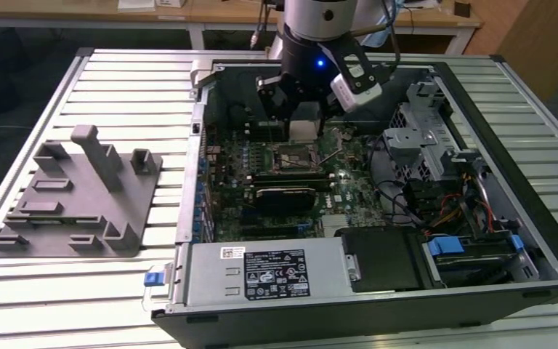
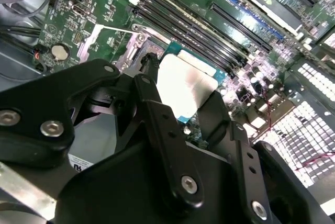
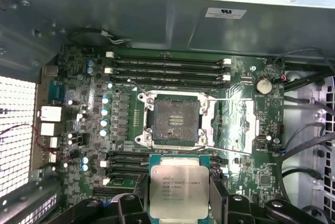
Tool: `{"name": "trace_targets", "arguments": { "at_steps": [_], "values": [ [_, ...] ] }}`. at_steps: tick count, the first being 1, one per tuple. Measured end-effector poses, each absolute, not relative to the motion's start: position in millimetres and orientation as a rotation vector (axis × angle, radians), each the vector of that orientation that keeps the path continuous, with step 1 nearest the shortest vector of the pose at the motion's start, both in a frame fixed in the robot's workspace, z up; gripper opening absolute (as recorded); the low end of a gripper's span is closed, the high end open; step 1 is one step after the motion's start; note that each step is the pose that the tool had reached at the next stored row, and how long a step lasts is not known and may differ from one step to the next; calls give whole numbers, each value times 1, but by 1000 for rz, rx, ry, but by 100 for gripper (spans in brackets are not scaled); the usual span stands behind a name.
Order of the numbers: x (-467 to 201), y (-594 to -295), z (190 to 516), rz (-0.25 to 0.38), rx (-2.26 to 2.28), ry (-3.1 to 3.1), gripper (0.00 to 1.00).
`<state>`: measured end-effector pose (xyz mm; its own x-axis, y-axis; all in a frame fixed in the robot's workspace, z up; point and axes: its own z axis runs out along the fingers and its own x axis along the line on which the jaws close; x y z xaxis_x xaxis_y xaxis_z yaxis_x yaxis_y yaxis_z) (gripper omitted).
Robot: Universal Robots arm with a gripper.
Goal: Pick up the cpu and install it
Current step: 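Pick up the cpu and move it towards the insertion slot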
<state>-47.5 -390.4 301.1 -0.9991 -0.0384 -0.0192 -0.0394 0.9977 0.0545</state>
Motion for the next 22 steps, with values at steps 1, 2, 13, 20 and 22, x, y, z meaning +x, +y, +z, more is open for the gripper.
{"name": "trace_targets", "arguments": {
  "at_steps": [1, 2, 13, 20, 22],
  "values": [
    [-47, -390, 300, 86, -53, 3122, 55],
    [-47, -389, 299, 86, -46, 3122, 55],
    [-46, -383, 284, 85, 7, 3120, 55],
    [-46, -375, 273, 85, 14, 3118, 55],
    [-46, -373, 270, 85, 14, 3116, 55]
  ]
}}
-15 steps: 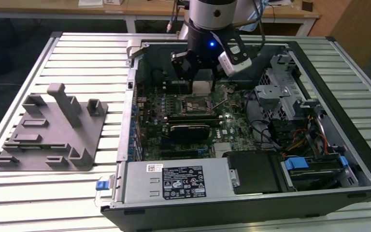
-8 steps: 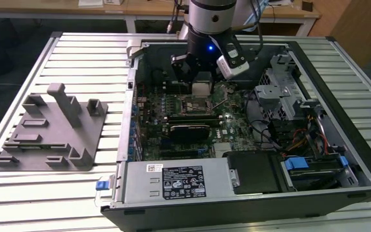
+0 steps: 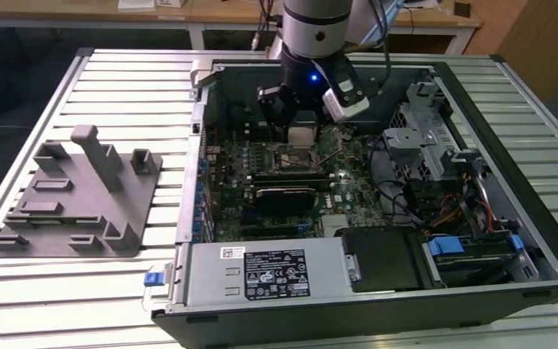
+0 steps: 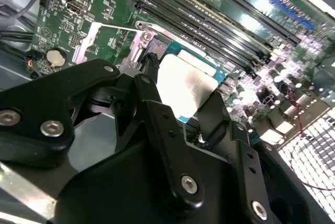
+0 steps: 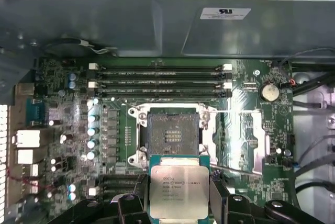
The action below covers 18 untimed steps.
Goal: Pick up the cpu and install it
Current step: 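Pick up the cpu and move it towards the insertion slot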
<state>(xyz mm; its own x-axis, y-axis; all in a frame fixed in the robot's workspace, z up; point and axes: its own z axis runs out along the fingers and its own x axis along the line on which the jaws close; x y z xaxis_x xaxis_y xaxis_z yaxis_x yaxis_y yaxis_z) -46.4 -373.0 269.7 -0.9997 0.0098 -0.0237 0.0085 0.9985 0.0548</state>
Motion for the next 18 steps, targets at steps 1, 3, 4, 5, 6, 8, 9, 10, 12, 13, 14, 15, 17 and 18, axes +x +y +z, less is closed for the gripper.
{"name": "trace_targets", "arguments": {
  "at_steps": [1, 3, 4, 5, 6, 8, 9, 10, 12, 13, 14, 15, 17, 18],
  "values": [
    [-46, -372, 268, 85, 14, 3116, 55],
    [-46, -370, 265, 85, 15, 3114, 55],
    [-46, -370, 264, 85, 15, 3114, 55],
    [-46, -369, 262, 85, 15, 3113, 55],
    [-46, -369, 261, 85, 15, 3113, 55],
    [-46, -369, 258, 85, 15, 3111, 55],
    [-46, -369, 256, 85, 15, 3110, 55],
    [-46, -368, 255, 86, 15, 3110, 55],
    [-46, -368, 252, 86, 15, 3109, 55],
    [-46, -367, 251, 86, 15, 3108, 55],
    [-46, -366, 249, 86, 15, 3108, 55],
    [-46, -366, 247, 86, 15, 3107, 55],
    [-46, -365, 244, 86, 15, 3106, 55],
    [-46, -364, 243, 86, 15, 3106, 55]
  ]
}}
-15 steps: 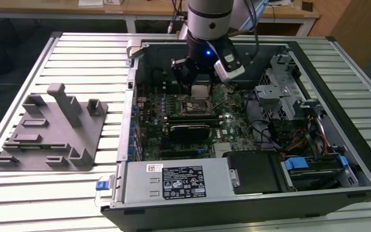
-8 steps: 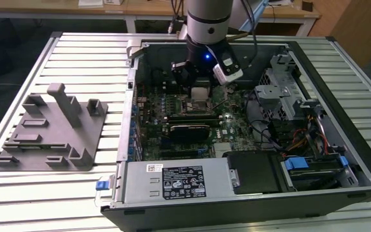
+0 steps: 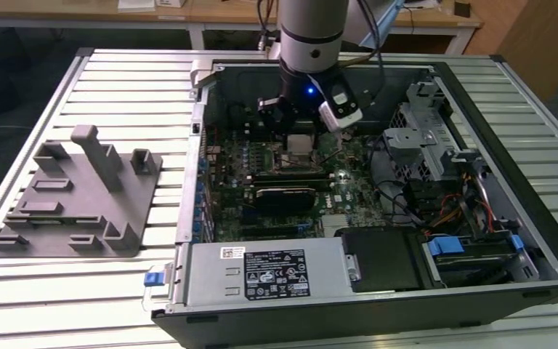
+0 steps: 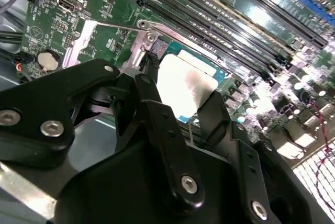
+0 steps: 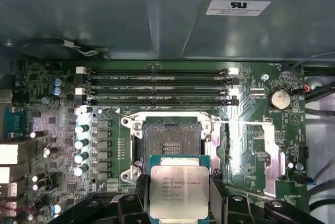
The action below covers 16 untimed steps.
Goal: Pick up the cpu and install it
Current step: 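Pick up the cpu and move it towards the insertion slot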
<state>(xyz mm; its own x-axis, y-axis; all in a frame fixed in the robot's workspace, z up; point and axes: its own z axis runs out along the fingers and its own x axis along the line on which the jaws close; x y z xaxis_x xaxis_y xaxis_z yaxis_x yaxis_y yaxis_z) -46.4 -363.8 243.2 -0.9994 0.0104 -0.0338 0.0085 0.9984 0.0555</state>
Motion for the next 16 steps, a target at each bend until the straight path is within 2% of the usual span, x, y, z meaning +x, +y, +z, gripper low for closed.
{"name": "trace_targets", "arguments": {
  "at_steps": [16],
  "values": [
    [-46, -347, 233, 86, 17, 3106, 55]
  ]
}}
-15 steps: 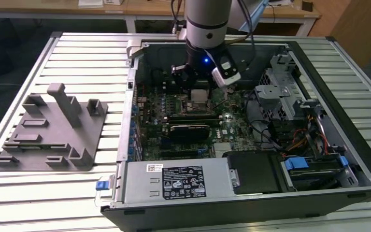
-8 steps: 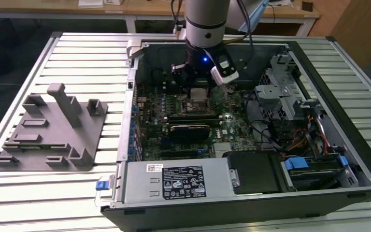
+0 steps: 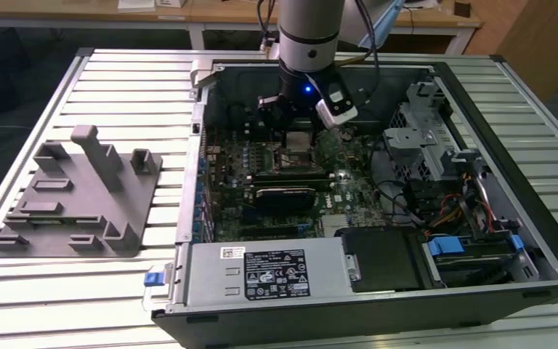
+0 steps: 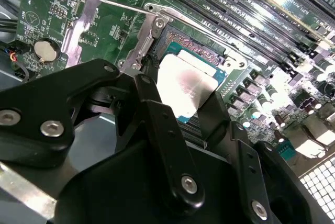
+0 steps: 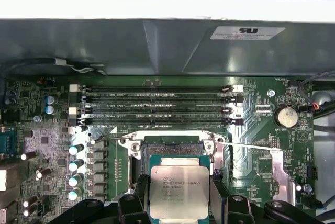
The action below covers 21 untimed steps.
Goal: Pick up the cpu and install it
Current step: 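Pick up the cpu and move it towards the insertion slot, then place the cpu into insertion slot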
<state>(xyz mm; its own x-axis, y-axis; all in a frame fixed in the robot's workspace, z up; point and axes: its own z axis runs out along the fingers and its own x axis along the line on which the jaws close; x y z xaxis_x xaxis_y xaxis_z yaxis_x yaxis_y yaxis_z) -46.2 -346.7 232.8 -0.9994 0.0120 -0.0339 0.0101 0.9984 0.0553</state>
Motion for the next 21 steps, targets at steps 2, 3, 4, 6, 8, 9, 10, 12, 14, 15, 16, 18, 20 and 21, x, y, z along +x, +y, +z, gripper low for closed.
{"name": "trace_targets", "arguments": {
  "at_steps": [2, 3, 4, 6, 8, 9, 10, 12, 14, 15, 16, 18, 20, 21],
  "values": [
    [-46, -347, 233, 85, 17, 3106, 55],
    [-46, -347, 233, 84, 17, 3106, 55],
    [-46, -347, 233, 84, 17, 3106, 55],
    [-46, -347, 233, 84, 17, 3106, 55],
    [-46, -347, 233, 84, 17, 3106, 55],
    [-46, -347, 233, 84, 17, 3106, 55],
    [-46, -347, 233, 84, 17, 3106, 55],
    [-46, -347, 233, 84, 17, 3106, 55],
    [-46, -347, 233, 84, 20, 3106, 55],
    [-46, -347, 233, 83, 31, 3106, 55],
    [-46, -347, 233, 83, 48, 3105, 55],
    [-46, -347, 233, 82, 96, 3103, 55],
    [-46, -347, 233, 81, 154, 3100, 55],
    [-46, -347, 233, 81, 181, 3098, 55]
  ]
}}
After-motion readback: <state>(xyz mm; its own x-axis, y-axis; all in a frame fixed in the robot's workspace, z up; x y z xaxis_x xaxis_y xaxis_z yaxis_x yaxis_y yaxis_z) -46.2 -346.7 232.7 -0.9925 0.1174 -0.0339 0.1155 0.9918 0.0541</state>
